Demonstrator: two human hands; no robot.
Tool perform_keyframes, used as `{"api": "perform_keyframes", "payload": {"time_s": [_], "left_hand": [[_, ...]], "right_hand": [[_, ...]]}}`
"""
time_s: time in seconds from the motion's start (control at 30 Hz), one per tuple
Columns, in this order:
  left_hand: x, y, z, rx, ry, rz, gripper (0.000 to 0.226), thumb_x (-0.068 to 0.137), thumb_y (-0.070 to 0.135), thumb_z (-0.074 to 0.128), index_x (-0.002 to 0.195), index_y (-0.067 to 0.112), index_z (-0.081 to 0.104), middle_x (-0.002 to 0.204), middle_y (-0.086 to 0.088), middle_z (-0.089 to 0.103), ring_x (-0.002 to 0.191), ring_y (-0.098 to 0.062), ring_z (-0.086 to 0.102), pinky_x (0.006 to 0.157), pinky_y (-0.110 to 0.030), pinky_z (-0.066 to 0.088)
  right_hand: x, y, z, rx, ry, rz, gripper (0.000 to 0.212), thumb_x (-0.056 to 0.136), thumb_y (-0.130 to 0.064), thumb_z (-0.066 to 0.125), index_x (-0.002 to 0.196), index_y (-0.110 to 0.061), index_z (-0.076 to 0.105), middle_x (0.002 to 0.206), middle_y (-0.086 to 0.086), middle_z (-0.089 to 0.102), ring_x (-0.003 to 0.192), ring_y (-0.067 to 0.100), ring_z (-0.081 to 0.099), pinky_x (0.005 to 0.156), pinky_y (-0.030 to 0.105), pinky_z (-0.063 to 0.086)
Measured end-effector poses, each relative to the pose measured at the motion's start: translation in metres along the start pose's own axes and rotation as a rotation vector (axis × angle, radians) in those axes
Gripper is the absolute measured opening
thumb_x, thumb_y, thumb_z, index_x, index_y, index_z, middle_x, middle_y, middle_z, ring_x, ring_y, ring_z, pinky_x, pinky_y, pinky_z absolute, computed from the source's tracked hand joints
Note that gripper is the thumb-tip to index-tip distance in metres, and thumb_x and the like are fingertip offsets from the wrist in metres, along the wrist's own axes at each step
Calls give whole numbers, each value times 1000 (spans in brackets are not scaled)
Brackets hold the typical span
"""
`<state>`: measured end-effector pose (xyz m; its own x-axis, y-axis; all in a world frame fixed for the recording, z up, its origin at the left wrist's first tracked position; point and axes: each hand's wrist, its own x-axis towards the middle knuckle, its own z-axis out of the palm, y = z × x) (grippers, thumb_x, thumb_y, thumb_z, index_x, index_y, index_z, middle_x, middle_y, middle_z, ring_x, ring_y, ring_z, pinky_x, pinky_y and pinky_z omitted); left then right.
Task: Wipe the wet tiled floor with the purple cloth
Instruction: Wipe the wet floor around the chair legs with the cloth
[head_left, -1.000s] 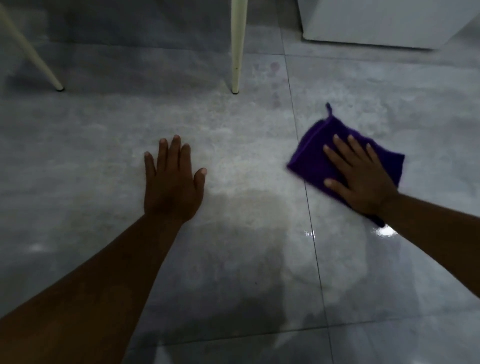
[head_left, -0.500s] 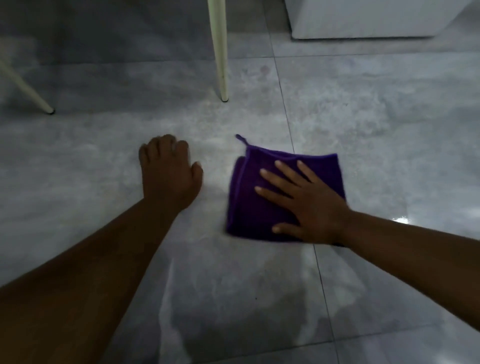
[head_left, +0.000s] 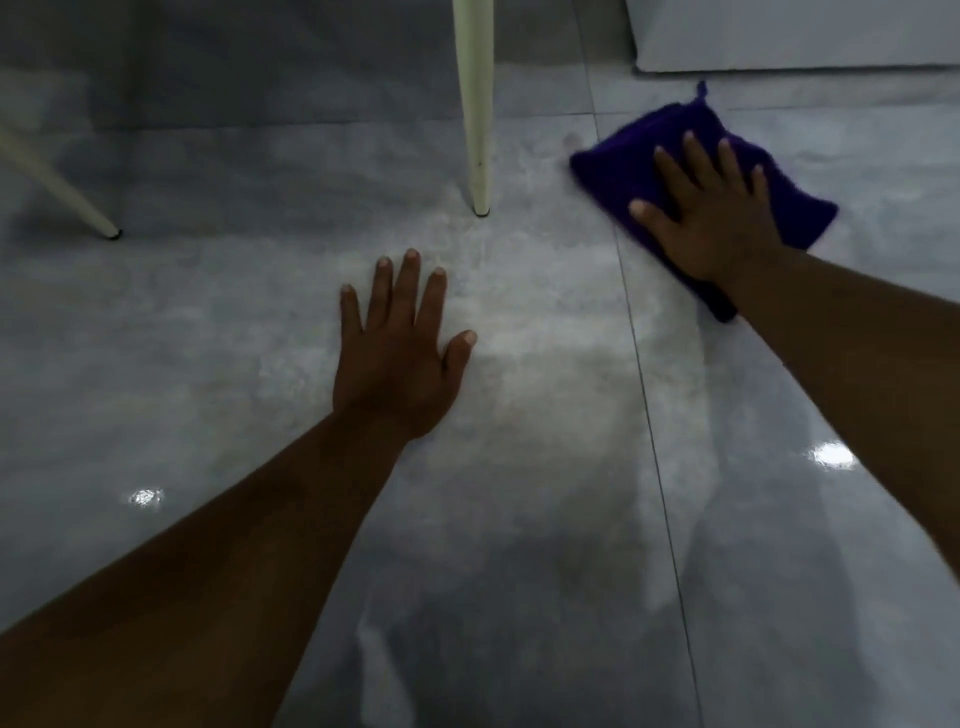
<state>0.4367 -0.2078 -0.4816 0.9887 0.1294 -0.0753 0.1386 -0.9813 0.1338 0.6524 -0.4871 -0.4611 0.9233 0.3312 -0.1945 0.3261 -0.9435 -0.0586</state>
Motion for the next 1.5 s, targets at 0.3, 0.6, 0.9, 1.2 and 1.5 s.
{"api": "perform_keyframes", "payload": {"time_s": [0.3, 0.6, 0.9, 1.2, 1.5], "left_hand": [[1, -2, 0, -10, 16, 5, 71, 97, 61, 19, 156, 21, 15, 167, -9, 8, 154, -29, 3, 121, -59, 8], [0, -4, 1, 5, 42, 29, 72, 97, 59, 22, 155, 17, 23, 166, -12, 15, 153, -33, 10, 120, -61, 10], [3, -3, 4, 12, 10, 13, 73, 97, 62, 14, 157, 20, 11, 167, -8, 3, 154, -29, -2, 122, -59, 4], [2, -5, 4, 32, -3, -1, 73, 96, 62, 14, 157, 21, 12, 167, -7, 4, 154, -28, 1, 121, -59, 6], [10, -13, -1, -25, -95, 6, 75, 94, 64, 28, 157, 26, 10, 168, -3, -2, 154, -24, -6, 122, -54, -1]], "right_hand": [[35, -112, 4, -21, -15, -175, 75, 92, -71, 13, 158, -36, 5, 168, 0, -4, 153, 32, -7, 120, 60, -2], [-127, 39, 25, -136, -26, -328, 78, 92, -73, 18, 158, -31, 18, 167, 1, 11, 153, 31, 9, 120, 58, 13], [-72, 133, 1, 35, 6, 286, 83, 86, -78, 15, 158, -36, 7, 168, 1, 1, 153, 32, 0, 120, 60, 2], [-29, -53, 9, -70, -34, -153, 79, 90, -75, 11, 158, -34, 5, 168, 3, -2, 153, 34, -5, 120, 61, 0], [-224, -20, 47, -183, -69, -572, 80, 91, -74, 28, 158, -33, 14, 168, 2, 6, 154, 32, 0, 121, 58, 3]]}}
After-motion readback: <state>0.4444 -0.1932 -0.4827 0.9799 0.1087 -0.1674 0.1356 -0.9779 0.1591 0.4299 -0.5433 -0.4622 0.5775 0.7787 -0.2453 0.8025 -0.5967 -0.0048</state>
